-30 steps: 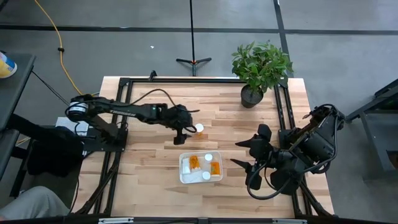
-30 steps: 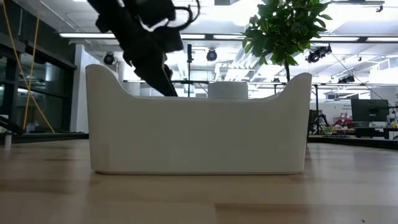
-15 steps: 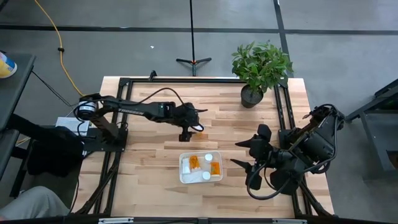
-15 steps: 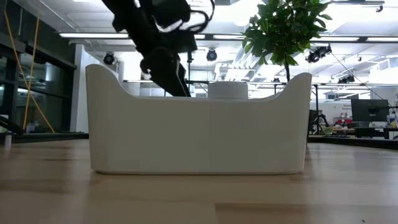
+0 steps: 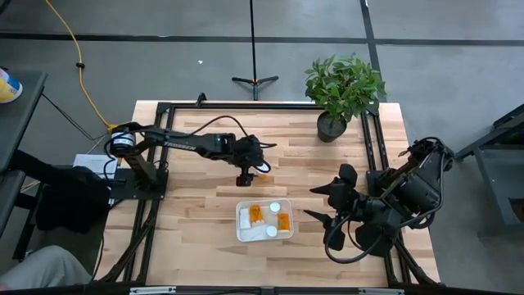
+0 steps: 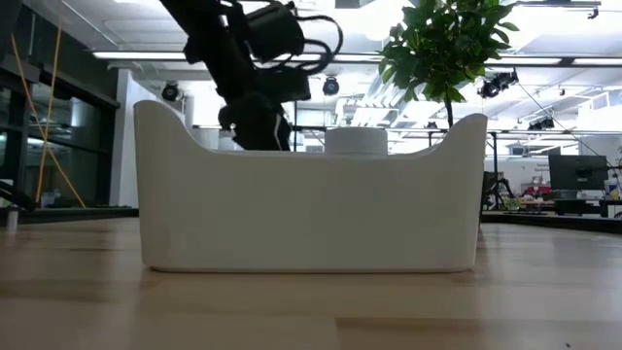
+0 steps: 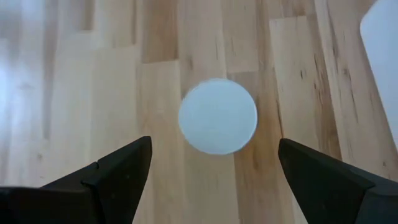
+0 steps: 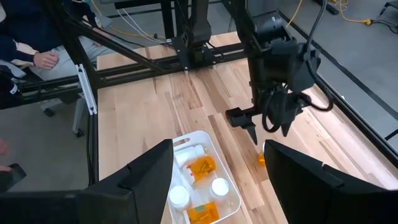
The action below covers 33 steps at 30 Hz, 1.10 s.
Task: Pick and place pill bottles into a basket
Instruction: Put the orange pill bottle into the white bin
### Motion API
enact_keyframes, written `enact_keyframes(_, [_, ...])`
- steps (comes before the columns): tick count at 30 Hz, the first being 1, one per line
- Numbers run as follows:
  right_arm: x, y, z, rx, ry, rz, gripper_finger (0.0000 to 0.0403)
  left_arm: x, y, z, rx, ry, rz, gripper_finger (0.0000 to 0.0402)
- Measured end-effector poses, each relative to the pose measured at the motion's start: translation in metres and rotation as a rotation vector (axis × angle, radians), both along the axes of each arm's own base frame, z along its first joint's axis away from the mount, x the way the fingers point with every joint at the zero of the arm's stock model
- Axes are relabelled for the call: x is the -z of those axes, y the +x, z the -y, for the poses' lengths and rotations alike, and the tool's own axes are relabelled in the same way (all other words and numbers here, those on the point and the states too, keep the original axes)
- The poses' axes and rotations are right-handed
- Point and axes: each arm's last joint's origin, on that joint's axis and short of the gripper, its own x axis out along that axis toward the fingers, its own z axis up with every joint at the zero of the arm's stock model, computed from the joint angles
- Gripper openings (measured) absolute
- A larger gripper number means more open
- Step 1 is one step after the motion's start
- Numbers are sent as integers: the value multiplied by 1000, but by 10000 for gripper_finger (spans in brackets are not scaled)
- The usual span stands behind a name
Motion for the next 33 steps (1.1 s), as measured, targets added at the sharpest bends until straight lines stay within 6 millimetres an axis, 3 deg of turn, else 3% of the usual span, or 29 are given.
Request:
enact_keyframes(17, [0, 0, 0, -3, 0, -5, 243, 15, 9, -1, 3, -32, 5, 383])
enact_keyframes(29, [0, 0, 0, -3, -2, -7, 243, 13, 14, -1, 0, -27, 55, 383])
enact_keyframes(33, [1, 0, 0, -5, -1, -9, 243, 23, 16, -1, -7, -49, 27, 383])
